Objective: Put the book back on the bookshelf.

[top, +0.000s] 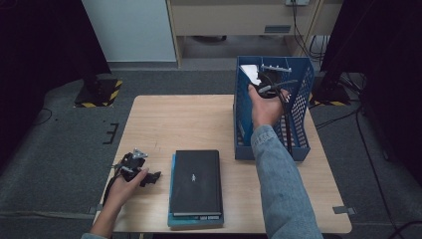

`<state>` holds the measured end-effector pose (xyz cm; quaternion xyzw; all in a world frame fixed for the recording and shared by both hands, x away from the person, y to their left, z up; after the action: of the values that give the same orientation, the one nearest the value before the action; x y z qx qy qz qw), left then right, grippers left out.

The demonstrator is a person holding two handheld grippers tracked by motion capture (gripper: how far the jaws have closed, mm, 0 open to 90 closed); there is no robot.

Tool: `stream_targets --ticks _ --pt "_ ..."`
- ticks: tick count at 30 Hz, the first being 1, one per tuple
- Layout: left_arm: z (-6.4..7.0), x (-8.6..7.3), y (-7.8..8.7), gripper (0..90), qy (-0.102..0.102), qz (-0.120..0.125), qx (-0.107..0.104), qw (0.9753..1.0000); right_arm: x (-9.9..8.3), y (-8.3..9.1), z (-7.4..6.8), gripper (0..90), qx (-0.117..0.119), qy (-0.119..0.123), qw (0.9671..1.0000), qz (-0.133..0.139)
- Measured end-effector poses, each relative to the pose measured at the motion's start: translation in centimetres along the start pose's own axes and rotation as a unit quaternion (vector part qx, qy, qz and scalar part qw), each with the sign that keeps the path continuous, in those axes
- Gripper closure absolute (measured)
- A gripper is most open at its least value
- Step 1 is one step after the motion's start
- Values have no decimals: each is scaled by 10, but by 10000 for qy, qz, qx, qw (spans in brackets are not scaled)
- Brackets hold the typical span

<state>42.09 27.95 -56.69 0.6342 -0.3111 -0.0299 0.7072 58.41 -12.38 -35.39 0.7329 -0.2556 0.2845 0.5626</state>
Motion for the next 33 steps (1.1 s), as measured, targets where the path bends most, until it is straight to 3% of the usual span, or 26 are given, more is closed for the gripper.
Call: stream_targets --ticks 20,33 --pt "1 1 0 0 -17 6 -21 10000 -1 -4 -1 597 -55 -49 9999 96" --pt "1 1 0 0 -41 -8 -32 10000 -13 -5 -3 594 -81 120 9999 85"
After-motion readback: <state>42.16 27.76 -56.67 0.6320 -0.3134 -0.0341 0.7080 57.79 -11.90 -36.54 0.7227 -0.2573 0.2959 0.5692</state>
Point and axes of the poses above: each handheld gripper's, and its own axes: y roughly backward along the jaws, x roughly out of its top, z roughly to its right, the point moved 5 cm from there along -y, roughly forward along the jaws, and after that the axes turned 13 degrees about -z, right-handed, at the moved point
